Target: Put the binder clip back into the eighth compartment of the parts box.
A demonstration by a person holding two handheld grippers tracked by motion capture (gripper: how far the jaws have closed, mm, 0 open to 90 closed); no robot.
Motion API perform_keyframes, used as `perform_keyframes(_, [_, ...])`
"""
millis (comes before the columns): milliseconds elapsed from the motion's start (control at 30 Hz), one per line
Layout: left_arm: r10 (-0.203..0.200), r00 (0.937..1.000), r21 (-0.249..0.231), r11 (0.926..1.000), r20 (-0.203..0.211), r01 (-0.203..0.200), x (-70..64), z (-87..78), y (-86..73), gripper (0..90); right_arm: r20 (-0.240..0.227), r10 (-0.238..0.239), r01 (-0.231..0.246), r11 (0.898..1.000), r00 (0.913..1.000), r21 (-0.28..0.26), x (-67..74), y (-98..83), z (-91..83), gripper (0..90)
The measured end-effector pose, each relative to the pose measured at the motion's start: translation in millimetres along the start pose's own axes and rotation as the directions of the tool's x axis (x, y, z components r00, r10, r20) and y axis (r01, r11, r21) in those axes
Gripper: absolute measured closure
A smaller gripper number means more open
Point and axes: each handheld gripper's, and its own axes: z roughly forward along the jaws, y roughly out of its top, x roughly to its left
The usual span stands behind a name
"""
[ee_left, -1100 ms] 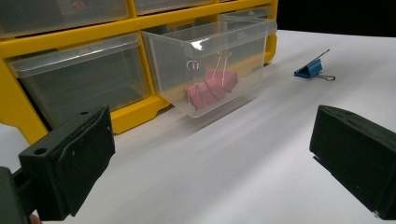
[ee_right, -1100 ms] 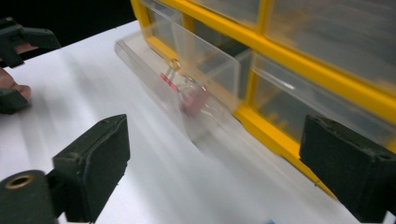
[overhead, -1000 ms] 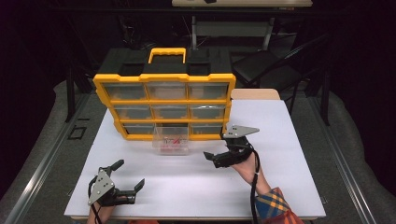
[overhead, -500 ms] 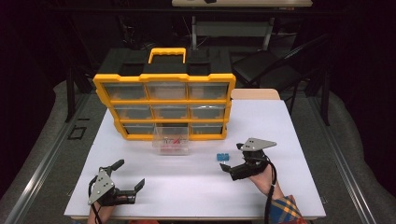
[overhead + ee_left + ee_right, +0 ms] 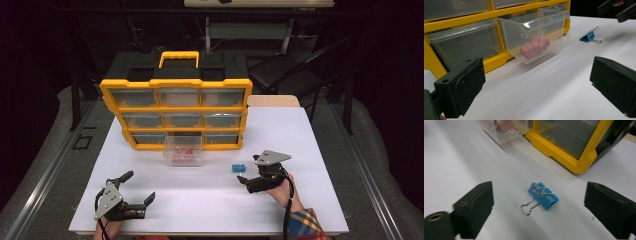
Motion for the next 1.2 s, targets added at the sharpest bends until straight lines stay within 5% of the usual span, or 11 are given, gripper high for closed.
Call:
perform_keyframes(533, [0.0,1.0,0.006,1.0,-0.006,0.0,0.8,1.2,-0.5,0.0,0.025,-0.113,0.111,0.991,0.9933,0.07,0.6,-0.8,27.2,53.5])
perform_keyframes(1200, [-0.003,1.0,0.005,1.0,-0.009,0.003,1.1,1.2,-0.6,0.0,-0.016,-0.225,0.225,0.969,0.9743,0.103,0.9,-1.3,35.2,73.6])
